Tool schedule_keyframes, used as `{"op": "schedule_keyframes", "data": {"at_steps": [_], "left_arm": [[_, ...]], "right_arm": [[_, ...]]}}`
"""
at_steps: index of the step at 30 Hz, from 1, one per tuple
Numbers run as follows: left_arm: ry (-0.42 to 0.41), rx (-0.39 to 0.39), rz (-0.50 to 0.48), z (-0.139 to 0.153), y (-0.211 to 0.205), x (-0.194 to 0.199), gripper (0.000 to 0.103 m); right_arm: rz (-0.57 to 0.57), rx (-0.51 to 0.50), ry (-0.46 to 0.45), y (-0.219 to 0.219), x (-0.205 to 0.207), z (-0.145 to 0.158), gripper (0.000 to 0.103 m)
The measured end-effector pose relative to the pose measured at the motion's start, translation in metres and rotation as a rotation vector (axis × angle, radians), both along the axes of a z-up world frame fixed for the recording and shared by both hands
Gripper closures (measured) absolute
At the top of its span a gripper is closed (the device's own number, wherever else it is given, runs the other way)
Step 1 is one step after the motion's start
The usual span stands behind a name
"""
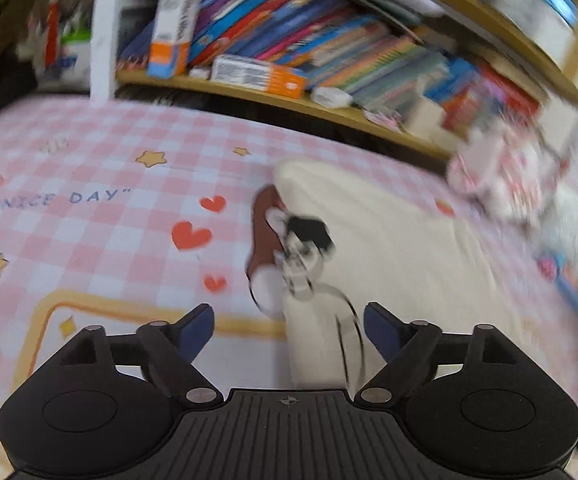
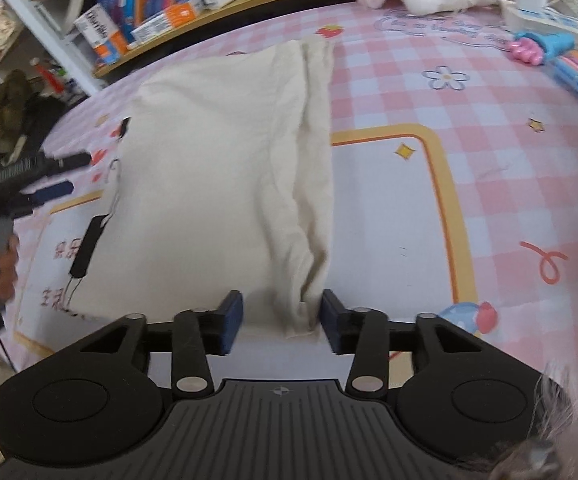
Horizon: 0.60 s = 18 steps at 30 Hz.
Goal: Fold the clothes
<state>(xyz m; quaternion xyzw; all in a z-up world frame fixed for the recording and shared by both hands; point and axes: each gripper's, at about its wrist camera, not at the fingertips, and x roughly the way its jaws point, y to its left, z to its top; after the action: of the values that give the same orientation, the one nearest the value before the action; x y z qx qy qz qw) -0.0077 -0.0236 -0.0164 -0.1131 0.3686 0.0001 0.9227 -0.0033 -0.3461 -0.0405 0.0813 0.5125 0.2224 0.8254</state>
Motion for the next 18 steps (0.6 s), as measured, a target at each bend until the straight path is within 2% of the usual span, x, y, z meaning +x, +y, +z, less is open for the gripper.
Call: {"op": "schedule_keyframes", "data": {"at_steps": [7, 10, 14, 18], "left_arm": [[-0.007, 0.173, -0.04, 0.009, -0.047, -0.033, 0.005], [-0.015, 0.186, -0.071, 0.01, -0.062, -0.041, 0.003], [0.015, 0.192, -0.136, 0.009, -0.077, -0.047, 0.003], [0.033, 0.197, -0.122, 0.009, -0.083, -0.054, 0.003]], "right_arm": [[0.022, 0.064, 0.035, -0.013, 0.008, 0.0, 0.058], [0.01, 0.111, 0.073, -0.025, 0.012, -0.002, 0.058], [-0.004, 0.177, 0.116, -0.037, 0.016, -0.004, 0.058], [0.009, 0.204, 0.131, -0.039, 0.018, -0.005, 0.058]]}}
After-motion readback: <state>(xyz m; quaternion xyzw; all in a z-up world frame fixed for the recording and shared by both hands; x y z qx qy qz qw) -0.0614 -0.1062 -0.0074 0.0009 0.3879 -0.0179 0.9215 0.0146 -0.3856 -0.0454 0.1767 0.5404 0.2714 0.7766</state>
